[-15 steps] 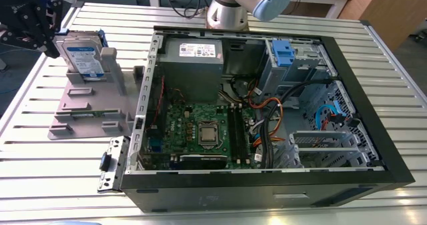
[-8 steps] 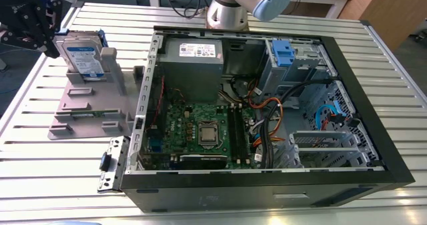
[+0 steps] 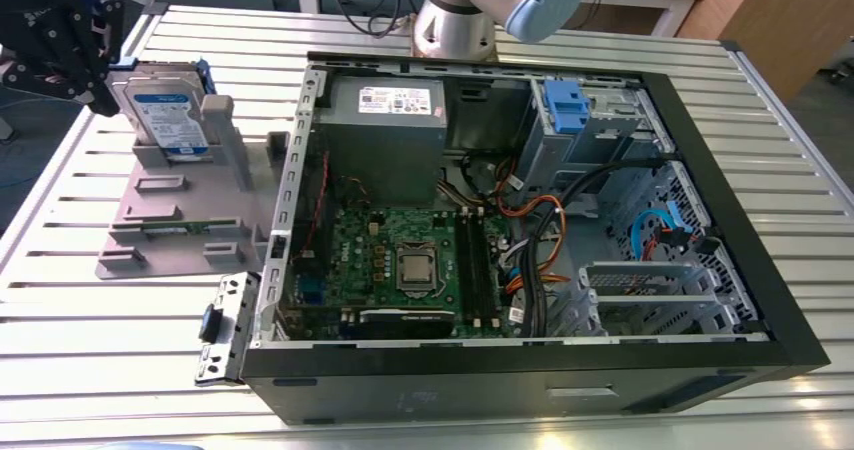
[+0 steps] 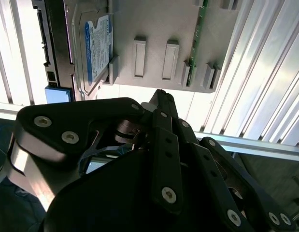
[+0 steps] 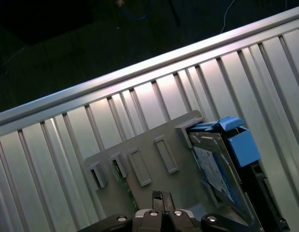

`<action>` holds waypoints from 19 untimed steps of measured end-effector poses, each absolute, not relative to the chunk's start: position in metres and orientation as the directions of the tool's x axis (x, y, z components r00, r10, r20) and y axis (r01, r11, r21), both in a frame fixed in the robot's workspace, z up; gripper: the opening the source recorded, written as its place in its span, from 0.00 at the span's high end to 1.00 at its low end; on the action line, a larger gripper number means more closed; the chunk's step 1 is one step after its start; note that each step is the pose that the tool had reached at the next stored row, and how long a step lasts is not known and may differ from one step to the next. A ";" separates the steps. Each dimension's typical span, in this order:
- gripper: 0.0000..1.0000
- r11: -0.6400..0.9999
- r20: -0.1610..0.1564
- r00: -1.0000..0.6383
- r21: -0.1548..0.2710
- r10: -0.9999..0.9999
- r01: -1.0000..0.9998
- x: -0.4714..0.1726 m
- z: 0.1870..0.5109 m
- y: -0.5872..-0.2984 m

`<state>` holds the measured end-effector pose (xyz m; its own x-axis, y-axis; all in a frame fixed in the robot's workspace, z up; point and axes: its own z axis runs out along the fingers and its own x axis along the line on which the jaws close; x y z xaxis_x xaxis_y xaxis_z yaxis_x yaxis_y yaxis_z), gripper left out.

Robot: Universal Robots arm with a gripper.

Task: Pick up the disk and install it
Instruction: 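Pick up the disk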

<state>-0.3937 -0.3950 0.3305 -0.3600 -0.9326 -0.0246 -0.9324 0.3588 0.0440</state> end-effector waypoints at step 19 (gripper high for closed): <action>0.89 0.326 -0.025 -0.327 0.044 -0.945 -0.944 -0.394 0.331 -0.395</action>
<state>-0.3937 -0.3950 0.3305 -0.3269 -0.9447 -0.0246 -0.9445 0.3256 0.0439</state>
